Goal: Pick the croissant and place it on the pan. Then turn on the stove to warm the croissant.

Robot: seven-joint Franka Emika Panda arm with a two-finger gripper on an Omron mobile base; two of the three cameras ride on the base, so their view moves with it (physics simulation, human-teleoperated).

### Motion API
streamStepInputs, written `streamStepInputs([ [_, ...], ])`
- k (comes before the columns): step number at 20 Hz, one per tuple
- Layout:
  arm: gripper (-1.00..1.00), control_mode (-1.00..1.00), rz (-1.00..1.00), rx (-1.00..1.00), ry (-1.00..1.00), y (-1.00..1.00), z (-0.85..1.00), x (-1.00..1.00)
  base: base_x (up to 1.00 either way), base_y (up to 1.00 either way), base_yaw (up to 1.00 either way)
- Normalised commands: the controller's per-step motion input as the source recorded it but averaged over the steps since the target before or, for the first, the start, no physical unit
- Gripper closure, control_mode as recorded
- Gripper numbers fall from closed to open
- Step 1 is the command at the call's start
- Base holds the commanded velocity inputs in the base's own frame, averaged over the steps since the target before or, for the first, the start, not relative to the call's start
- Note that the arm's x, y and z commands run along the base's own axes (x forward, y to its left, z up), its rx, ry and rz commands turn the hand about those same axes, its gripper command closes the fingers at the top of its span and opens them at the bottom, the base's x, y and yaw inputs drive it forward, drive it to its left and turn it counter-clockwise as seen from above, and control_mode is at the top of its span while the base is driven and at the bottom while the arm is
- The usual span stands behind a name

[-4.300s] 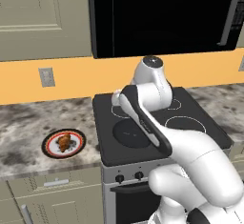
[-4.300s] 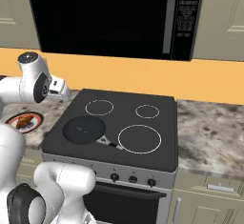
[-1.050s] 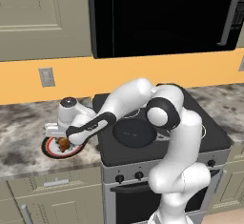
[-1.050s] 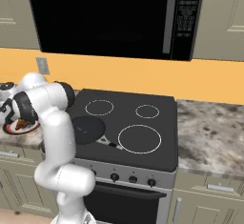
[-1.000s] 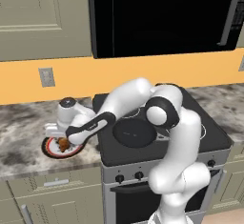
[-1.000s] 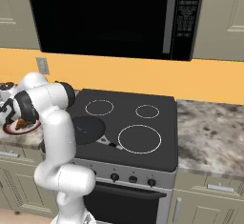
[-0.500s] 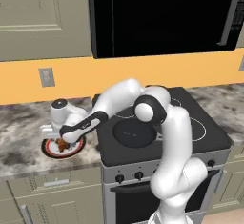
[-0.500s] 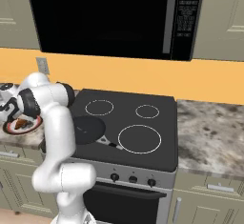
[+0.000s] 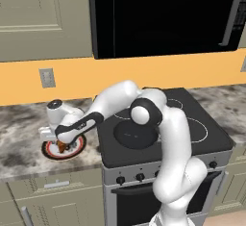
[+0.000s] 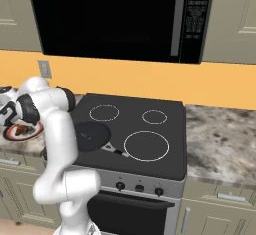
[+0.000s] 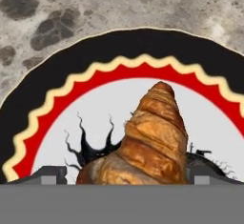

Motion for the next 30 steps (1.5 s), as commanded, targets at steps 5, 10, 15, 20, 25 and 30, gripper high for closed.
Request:
streamStepInputs([
  [5,1.00,-1.00,0.00,-0.04,0.00,-0.64,-0.30,-0.20,0.00,0.00,0.00],
  [10,1.00,-1.00,0.00,0.00,-0.18,-0.97,0.14,-0.49,0.00,0.00,0.00],
  [15,1.00,-1.00,0.01,0.06,-0.32,-0.65,0.97,-0.16,0.00,0.00,0.00],
  [20,1.00,-1.00,0.01,0.10,-0.09,-0.66,1.00,-0.03,0.00,0.00,0.00],
  [25,1.00,-1.00,0.00,0.12,0.06,-0.94,0.92,-0.16,0.00,0.00,0.00],
  [30,1.00,-1.00,0.00,0.08,0.22,-1.00,0.22,-0.37,0.00,0.00,0.00],
])
